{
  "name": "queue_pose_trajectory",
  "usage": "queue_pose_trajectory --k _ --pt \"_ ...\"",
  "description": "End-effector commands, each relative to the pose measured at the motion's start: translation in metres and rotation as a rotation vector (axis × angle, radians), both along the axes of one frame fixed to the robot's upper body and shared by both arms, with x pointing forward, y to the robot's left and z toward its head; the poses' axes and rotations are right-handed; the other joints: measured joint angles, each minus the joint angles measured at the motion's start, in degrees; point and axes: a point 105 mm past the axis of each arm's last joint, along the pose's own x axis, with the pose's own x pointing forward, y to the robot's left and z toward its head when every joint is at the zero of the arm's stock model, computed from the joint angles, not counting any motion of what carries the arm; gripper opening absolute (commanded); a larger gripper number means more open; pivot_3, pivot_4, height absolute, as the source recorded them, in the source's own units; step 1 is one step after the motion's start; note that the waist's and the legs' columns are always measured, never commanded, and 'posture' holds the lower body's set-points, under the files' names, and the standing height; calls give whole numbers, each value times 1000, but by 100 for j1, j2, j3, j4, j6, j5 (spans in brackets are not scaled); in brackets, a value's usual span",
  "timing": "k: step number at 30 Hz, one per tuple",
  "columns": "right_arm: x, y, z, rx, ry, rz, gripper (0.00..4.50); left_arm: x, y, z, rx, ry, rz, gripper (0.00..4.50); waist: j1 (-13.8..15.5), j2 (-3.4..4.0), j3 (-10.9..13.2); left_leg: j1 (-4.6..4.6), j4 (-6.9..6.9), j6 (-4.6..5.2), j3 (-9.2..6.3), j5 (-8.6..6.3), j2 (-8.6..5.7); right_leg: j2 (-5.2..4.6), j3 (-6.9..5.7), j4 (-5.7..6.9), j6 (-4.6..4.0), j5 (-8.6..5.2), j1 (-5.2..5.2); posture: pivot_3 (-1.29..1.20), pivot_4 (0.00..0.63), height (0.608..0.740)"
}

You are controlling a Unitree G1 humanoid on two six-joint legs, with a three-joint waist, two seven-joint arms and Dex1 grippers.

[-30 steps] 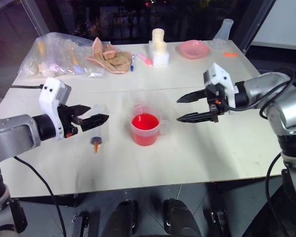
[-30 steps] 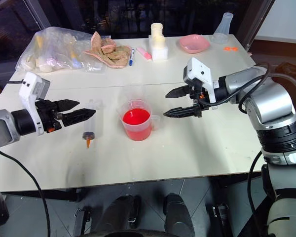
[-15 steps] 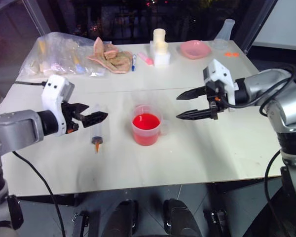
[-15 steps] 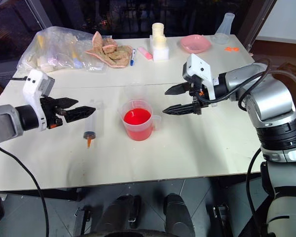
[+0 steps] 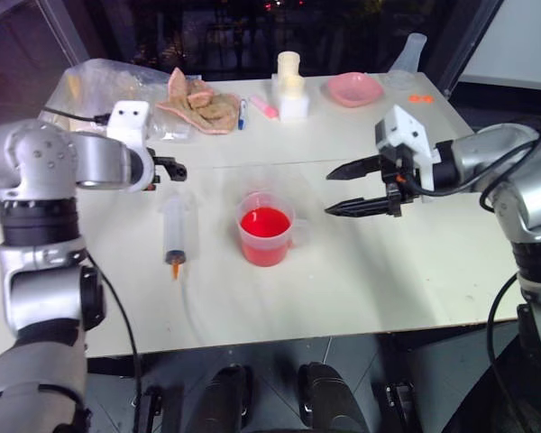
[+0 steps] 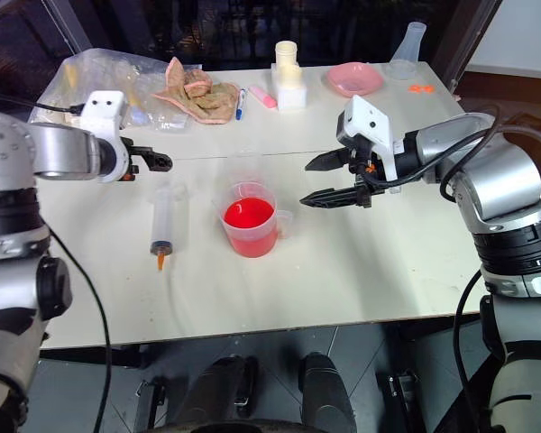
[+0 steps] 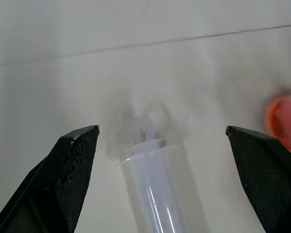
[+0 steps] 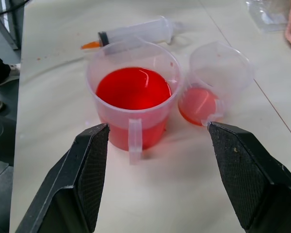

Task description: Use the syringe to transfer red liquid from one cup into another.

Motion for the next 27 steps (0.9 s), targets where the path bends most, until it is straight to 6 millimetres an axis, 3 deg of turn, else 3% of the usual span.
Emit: queue_pose_trajectory --k 1,8,16,26,27 --pt "-5 0 18 21 -67 8 3353 5 5 -3 -19 72 90 4409 -1 0 0 0 0 0 0 0 0 0 0 1 0 0 -1 0 150 740" --pt "-6 -1 20 21 -71 -4 3353 7 -2 -17 -9 235 137 4409 7 -1 1 -3 2 -4 0 2 -2 -2 0 1 1 1 -1 0 150 740" --pt "-7 -1 19 25 -74 -13 3353 0 3 -39 6 409 213 4409 -1 -2 1 -3 2 -7 1 4 -2 -1 -1 3 1 1 -2 0 150 740" --pt "-10 -4 19 24 -69 -31 3353 0 2 -59 4 424 245 4409 13 -3 0 -6 3 -9 1 4 -4 -3 -1 2 3 1 -2 0 150 740" --pt "-10 -4 19 24 -68 -32 3353 0 1 -60 2 417 247 4158 13 -3 0 -7 3 -9 1 5 -4 -3 -2 2 3 1 -2 0 150 740"
